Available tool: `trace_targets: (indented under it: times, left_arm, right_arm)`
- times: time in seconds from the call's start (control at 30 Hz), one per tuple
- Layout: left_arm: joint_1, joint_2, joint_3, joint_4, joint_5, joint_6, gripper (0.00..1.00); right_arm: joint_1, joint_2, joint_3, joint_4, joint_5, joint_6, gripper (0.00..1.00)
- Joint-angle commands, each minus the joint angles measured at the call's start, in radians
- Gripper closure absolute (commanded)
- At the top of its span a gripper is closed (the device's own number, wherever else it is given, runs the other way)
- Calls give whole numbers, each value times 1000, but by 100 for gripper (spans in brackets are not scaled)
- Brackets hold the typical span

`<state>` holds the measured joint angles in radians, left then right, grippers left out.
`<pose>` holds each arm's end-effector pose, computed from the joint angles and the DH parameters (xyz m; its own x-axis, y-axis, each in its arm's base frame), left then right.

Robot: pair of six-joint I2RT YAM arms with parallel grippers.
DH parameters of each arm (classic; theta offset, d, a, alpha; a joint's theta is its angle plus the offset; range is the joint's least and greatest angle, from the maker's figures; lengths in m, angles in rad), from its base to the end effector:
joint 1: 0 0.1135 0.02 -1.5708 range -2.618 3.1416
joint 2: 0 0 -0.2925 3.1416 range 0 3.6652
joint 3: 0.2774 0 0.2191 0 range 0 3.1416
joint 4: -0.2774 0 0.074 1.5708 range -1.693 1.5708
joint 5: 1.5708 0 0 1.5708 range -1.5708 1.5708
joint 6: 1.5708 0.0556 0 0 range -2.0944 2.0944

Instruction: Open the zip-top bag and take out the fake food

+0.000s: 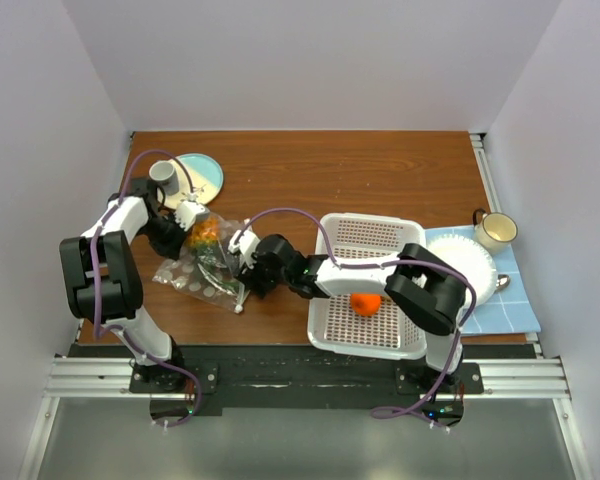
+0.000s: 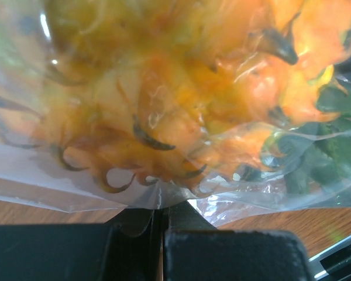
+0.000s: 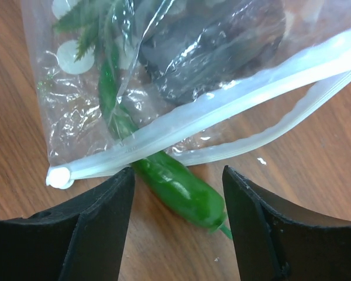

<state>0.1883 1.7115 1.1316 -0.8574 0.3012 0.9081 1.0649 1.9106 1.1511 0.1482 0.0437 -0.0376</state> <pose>0.2851 0.0375 0.2119 -0.7093 0.6312 -0.3137 0.6814 0.7280 -0.0760 0.2045 0.3642 0.2133 -0.2457 -0.5211 -0.8174 -0.8664 0.4962 -0.0558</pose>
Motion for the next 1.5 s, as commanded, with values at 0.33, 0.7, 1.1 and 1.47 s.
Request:
trace_targets:
  times: [0.33, 0.7, 1.1, 1.47]
  left_arm:
    - [-4, -29, 5, 9, 10, -5, 100]
    - [-3, -79, 172, -34, 105, -78, 100]
    - [-7, -115, 185, 26, 164, -147, 100]
    - [-134, -148, 208, 4, 124, -169, 100]
  right_arm:
    - [-2, 25, -18, -21, 21, 13, 43]
    - [-40, -129, 12, -120, 56, 126, 100]
    - [-59, -327, 99, -666, 211, 209, 100]
    - [-85, -518, -80, -823, 746, 544, 100]
